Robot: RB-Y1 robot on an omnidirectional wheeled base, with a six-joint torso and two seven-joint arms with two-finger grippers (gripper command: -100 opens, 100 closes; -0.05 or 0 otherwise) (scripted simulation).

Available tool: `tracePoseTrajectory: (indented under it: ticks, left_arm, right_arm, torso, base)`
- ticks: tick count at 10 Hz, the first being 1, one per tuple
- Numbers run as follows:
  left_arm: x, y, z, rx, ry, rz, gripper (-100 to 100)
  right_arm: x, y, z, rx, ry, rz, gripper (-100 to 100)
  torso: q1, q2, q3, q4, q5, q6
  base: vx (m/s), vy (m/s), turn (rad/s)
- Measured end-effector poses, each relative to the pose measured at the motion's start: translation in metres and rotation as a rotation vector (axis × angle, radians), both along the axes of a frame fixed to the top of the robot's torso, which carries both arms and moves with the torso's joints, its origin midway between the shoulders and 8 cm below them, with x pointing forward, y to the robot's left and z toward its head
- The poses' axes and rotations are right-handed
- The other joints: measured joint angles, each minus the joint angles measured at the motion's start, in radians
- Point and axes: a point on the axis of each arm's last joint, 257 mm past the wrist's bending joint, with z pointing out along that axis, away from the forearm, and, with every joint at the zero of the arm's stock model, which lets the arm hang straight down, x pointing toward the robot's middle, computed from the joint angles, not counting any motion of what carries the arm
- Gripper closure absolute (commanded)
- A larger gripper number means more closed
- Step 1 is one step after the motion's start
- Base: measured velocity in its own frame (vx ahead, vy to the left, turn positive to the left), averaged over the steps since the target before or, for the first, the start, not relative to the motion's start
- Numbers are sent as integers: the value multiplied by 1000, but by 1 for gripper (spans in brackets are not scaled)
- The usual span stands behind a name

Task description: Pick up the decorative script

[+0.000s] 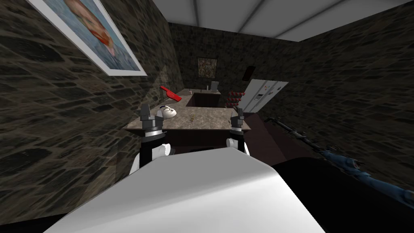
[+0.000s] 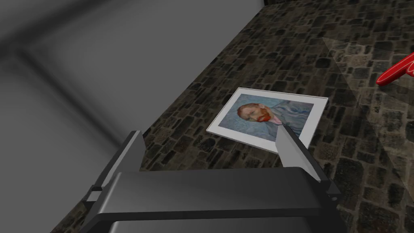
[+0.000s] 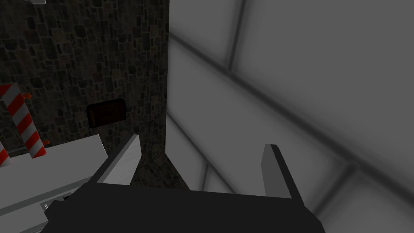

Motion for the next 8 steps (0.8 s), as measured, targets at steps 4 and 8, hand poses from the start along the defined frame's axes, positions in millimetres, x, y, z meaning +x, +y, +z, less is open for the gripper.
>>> tracePoseTrajectory:
  ticks: [4, 8]
  left_arm:
    - [4, -18, -5, 65, 25, -54, -100]
    - [12, -41, -40, 105, 105, -133, -100]
  right_arm:
    - [0, 0, 0, 0, 0, 0, 0]
    - [0, 0, 0, 0, 0, 0, 0]
  torso:
    - [-4, 2, 1, 0, -1, 0]
    - [-6, 4, 2, 1, -1, 0]
  base:
    - [-29, -54, -71]
    - [-48, -92, -158]
